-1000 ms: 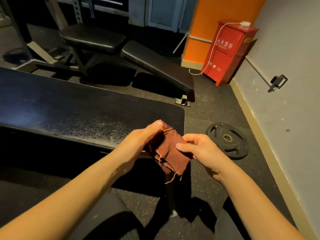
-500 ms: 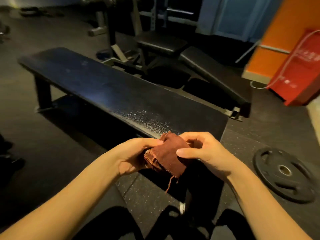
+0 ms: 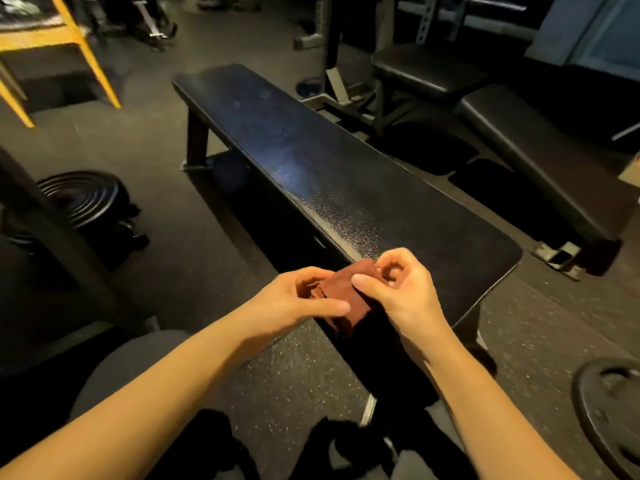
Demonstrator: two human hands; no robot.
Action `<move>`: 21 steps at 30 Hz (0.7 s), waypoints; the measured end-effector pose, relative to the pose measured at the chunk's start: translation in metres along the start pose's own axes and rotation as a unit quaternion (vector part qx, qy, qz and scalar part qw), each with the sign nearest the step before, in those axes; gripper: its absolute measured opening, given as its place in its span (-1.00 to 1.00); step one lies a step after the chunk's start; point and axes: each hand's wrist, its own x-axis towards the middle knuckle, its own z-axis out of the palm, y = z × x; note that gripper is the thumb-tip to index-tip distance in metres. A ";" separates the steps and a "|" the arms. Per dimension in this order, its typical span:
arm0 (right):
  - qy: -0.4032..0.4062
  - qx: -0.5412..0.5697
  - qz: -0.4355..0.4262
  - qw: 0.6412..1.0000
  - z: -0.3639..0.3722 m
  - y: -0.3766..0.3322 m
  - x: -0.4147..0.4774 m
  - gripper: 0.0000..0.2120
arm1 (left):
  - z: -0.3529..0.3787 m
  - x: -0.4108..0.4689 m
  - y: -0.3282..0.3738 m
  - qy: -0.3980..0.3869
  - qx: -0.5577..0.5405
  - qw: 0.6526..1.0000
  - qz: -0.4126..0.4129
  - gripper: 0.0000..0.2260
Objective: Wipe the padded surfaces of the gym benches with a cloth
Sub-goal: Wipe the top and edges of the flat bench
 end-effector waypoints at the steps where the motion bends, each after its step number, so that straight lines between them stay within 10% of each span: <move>1: -0.004 0.018 0.025 1.000 0.000 0.000 0.000 -0.68 | 0.003 0.000 -0.001 0.024 0.002 1.000 0.006 -0.69; 6: -0.122 0.111 0.180 0.970 -0.008 0.004 -0.008 -0.76 | 0.010 0.000 -0.014 0.117 -0.162 0.979 -0.035 -0.71; 11: -0.045 0.114 0.195 0.973 0.009 0.015 -0.017 -0.73 | 0.032 -0.016 -0.041 0.258 0.182 0.939 0.139 -0.72; 15: -0.074 0.103 0.191 0.973 0.008 0.013 -0.018 -0.79 | 0.051 -0.027 -0.041 0.161 0.017 0.982 0.101 -0.67; 21: -0.118 0.025 0.187 0.975 -0.007 0.000 -0.014 -0.79 | 0.075 -0.014 -0.046 0.275 -0.159 0.947 0.037 -0.79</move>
